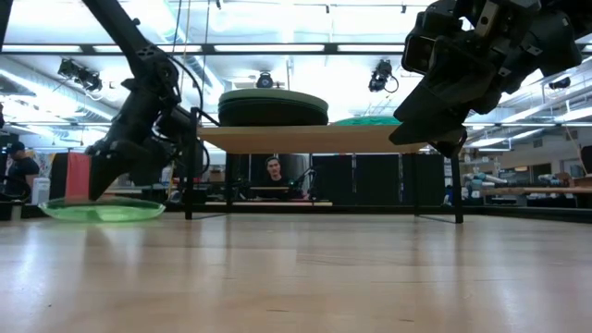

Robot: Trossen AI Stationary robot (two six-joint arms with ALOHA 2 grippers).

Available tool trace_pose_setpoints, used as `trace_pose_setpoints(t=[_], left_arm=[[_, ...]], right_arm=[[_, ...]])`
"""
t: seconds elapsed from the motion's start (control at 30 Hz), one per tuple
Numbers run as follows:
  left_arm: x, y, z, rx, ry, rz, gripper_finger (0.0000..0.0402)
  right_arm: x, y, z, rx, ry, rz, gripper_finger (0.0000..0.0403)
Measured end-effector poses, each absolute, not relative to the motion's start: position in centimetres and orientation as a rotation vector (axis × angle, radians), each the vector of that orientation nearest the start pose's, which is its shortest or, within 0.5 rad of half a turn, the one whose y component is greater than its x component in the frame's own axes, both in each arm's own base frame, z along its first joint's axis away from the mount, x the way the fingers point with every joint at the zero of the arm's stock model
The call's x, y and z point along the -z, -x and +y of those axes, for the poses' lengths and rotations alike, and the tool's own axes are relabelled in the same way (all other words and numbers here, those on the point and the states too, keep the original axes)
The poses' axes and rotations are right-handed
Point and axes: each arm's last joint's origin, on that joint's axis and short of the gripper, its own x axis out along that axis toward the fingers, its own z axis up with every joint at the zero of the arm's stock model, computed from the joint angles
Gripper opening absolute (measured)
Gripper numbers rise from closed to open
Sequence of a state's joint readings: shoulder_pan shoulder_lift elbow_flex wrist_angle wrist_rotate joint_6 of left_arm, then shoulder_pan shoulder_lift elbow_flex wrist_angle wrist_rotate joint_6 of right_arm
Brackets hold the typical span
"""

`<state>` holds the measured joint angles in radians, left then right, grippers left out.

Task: Place and stack plates onto a shelf
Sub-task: Stack the green plate on top of the blue plate on the shelf

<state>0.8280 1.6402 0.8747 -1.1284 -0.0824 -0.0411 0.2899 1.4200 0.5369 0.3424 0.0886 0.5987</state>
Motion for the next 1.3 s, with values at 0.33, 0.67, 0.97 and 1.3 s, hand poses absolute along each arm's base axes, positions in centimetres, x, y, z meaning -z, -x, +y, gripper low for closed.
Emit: trace_pose_setpoints(t=[0.33, 0.67, 0.97, 1.3], left_arm=[[-17.7, -15.8, 17.9, -0.724, 0.680, 1.831, 0.0010], [-21.9, -16.7, 19.1, -0.809, 0.627, 1.836, 0.0010], [-25.5, -16.9, 19.5, -0.911, 0.643, 1.843, 0.0010], [-27.2, -17.9, 17.6, -0.879, 0.692, 1.727, 0.0010]], right_arm=[[-16.4, -25.5, 7.3, -0.031, -0.481, 0.572, 0.0157], [-16.4, -25.5, 7.3, -0.031, -0.481, 0.572, 0.0157], [-16.4, -25.5, 7.3, -0.031, -0.480, 0.572, 0.0157], [-16.4, -25.5, 7.3, -0.036, -0.463, 0.570, 0.0157]])
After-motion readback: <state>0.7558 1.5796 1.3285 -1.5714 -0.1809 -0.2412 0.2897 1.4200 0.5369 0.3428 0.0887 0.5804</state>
